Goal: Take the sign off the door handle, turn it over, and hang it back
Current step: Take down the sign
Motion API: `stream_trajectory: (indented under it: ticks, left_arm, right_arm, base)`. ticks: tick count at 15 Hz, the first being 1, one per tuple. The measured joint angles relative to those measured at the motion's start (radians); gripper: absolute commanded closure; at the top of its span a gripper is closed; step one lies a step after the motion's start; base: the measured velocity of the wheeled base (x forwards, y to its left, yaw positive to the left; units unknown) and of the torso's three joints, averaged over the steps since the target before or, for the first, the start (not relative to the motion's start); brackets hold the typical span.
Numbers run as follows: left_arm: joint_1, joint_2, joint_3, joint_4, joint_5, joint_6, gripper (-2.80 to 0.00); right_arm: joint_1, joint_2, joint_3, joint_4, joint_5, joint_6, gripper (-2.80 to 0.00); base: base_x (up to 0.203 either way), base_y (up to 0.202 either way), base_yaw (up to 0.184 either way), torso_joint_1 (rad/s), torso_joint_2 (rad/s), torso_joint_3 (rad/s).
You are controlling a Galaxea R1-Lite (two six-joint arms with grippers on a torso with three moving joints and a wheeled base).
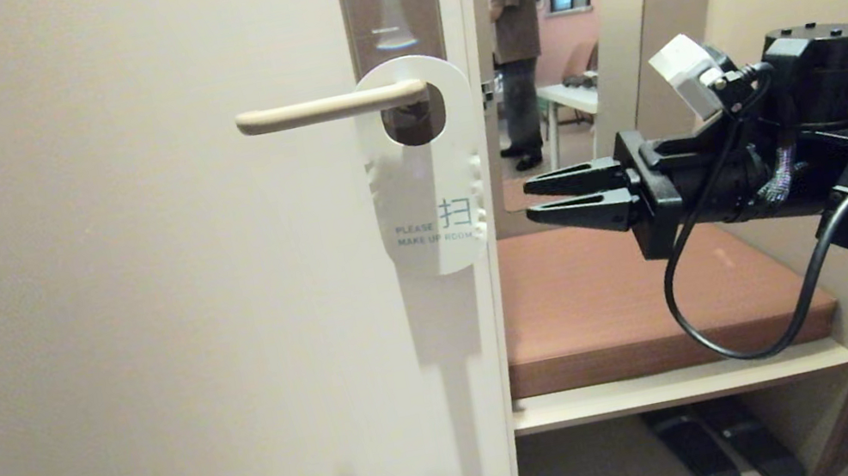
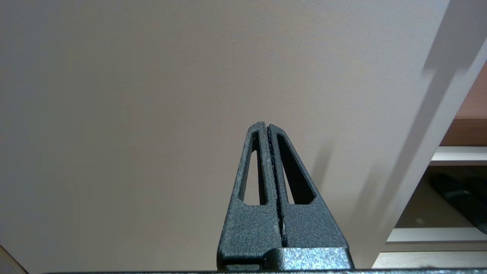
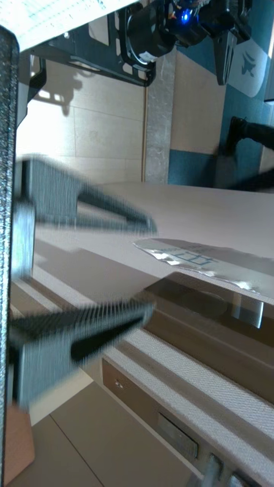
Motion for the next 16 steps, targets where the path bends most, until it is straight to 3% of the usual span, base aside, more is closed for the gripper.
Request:
stream_trajectory:
  ticks: [16]
  left_arm:
    - [0.0, 0.0, 0.0, 0.0, 0.0, 0.0, 0.0]
  right_arm:
    - [0.046, 0.044, -0.073, -0.007, -0.003, 0.005, -2.8]
  base:
    - [0.0, 0.0, 0.0, 0.0, 0.0, 0.0]
